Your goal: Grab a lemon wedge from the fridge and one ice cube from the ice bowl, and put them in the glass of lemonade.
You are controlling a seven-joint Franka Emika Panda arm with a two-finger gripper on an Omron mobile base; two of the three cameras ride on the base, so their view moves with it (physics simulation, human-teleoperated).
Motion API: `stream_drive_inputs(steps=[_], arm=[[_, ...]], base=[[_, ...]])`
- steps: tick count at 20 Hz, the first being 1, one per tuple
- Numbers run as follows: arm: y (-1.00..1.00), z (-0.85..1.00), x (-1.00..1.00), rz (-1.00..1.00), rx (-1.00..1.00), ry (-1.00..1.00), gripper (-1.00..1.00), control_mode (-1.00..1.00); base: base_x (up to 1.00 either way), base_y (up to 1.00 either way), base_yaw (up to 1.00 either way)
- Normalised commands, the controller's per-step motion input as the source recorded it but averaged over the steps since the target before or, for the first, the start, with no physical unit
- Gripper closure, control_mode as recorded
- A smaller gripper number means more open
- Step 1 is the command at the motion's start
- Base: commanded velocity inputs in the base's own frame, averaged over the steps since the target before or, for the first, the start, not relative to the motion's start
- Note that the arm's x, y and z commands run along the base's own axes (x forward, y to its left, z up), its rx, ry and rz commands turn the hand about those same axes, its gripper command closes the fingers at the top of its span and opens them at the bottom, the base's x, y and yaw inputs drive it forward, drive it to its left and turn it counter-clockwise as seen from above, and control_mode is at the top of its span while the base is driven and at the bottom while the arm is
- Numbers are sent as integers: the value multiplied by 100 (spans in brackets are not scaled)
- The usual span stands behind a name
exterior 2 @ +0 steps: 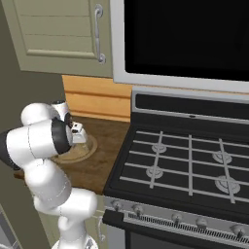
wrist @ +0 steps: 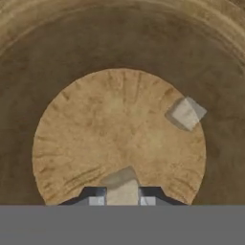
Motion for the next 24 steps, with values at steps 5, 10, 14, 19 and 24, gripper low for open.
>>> stream_drive_inputs(steps=[5,10,14,19,24], arm=[[10,100,-63,3,-6,-27,100,-100],[0,38,-49,5,5,-19,100,-100],[0,26,-49,7,7,-20,100,-100],[2,23,-42,7,4,-15,100,-100],[16,56,-31,12,9,-12,100,-100]], base=[[0,0,0],[0,0,0],[0,0,0],[0,0,0],[0,0,0]])
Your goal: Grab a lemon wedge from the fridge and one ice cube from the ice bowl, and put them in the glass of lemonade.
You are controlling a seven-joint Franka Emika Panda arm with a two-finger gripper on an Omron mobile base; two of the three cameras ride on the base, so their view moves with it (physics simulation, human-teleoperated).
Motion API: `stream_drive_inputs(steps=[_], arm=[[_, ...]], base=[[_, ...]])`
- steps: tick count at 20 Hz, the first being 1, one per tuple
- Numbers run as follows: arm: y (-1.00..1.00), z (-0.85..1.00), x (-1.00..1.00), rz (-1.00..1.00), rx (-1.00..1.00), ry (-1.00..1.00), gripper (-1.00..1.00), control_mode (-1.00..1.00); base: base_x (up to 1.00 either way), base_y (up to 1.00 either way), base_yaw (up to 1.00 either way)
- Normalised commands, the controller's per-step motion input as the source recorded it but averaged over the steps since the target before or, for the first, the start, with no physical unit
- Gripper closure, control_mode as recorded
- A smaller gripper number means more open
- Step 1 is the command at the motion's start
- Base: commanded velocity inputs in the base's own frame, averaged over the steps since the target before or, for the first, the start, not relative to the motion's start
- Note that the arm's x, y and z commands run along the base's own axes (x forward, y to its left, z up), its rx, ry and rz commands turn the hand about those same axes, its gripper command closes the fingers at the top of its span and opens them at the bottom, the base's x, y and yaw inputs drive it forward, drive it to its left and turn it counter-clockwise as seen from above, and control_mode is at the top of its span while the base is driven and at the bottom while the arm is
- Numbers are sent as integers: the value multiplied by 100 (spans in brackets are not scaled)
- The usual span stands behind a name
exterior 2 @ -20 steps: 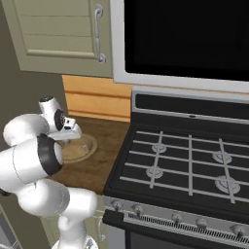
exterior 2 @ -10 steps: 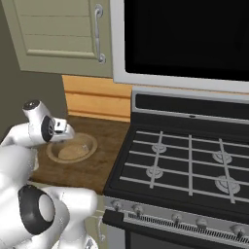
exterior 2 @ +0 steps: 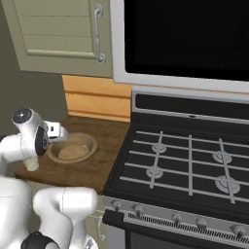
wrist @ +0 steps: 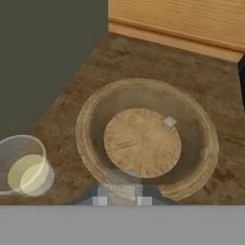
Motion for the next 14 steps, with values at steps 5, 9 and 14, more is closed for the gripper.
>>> stream_drive_inputs(steps=[5,9,14], arm=[[32,62,-8,32,6,11,100,-100],[50,59,-9,47,-3,44,100,-100],[33,10,14,11,-11,29,100,-100]], base=[[0,0,0],[0,0,0],[0,0,0]])
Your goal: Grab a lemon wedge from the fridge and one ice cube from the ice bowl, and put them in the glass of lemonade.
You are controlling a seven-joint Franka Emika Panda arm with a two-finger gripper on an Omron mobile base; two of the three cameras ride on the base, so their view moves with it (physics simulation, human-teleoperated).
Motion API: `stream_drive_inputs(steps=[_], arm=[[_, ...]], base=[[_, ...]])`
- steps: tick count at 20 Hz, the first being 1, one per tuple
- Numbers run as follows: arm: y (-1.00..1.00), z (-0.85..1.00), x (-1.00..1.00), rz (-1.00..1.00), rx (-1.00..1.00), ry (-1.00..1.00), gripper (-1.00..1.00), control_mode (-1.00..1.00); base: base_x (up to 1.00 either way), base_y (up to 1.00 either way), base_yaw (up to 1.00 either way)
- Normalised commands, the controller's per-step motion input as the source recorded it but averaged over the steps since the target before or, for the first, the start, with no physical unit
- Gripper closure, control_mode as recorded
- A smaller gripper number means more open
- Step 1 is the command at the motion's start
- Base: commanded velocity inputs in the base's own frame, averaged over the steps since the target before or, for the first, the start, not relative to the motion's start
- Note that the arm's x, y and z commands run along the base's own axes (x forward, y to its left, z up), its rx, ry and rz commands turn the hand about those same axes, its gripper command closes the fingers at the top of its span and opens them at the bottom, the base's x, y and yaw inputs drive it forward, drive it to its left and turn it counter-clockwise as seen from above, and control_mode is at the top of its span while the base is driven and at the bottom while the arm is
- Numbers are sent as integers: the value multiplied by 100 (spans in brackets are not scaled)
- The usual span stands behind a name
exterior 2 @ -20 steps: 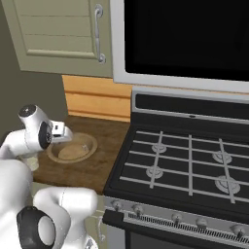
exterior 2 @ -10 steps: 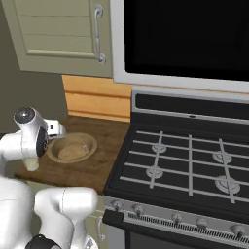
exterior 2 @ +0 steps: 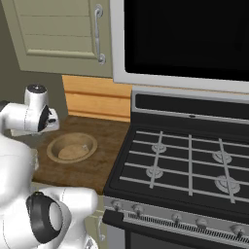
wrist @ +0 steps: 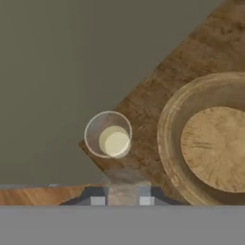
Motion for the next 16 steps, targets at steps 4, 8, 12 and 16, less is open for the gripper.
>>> stream_drive_inputs(steps=[4,8,12,16], arm=[[30,-38,3,0,-14,22,100,-100],[34,-55,12,0,-11,14,100,-100],[10,-43,8,0,-3,3,100,-100],[8,-12,0,0,-3,0,100,-100]], base=[[0,0,0],[0,0,0],[0,0,0],[0,0,0]])
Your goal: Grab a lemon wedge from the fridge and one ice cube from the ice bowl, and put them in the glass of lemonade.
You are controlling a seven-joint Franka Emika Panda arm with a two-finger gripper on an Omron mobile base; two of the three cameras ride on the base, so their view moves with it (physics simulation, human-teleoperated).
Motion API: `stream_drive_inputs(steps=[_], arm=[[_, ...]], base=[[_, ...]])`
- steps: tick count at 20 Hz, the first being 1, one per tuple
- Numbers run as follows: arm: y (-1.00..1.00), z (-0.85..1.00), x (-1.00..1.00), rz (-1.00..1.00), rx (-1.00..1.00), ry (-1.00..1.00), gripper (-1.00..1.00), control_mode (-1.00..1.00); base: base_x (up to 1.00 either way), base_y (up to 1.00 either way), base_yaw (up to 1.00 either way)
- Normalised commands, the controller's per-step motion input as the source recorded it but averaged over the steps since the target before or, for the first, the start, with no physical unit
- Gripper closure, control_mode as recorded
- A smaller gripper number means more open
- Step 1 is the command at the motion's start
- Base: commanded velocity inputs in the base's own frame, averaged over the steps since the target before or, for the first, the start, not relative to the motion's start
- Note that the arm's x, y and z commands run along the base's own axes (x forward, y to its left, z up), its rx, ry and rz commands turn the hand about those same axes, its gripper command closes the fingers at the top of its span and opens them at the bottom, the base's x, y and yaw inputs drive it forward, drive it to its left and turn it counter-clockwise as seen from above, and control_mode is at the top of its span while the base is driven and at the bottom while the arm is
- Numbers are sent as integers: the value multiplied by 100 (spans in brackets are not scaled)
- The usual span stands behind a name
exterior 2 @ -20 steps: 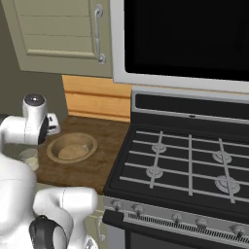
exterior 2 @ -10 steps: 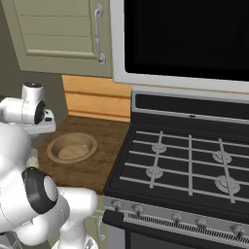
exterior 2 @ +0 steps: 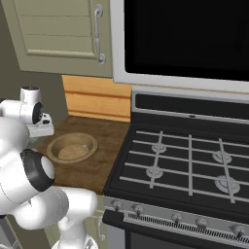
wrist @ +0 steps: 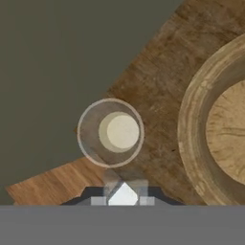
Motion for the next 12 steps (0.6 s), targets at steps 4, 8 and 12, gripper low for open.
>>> stream_drive_inputs(steps=[4,8,12], arm=[[0,-17,0,0,-2,0,100,-100],[2,-23,0,0,-3,0,100,-100],[3,-8,0,0,0,0,100,-100]], base=[[0,0,0],[0,0,0],[0,0,0]])
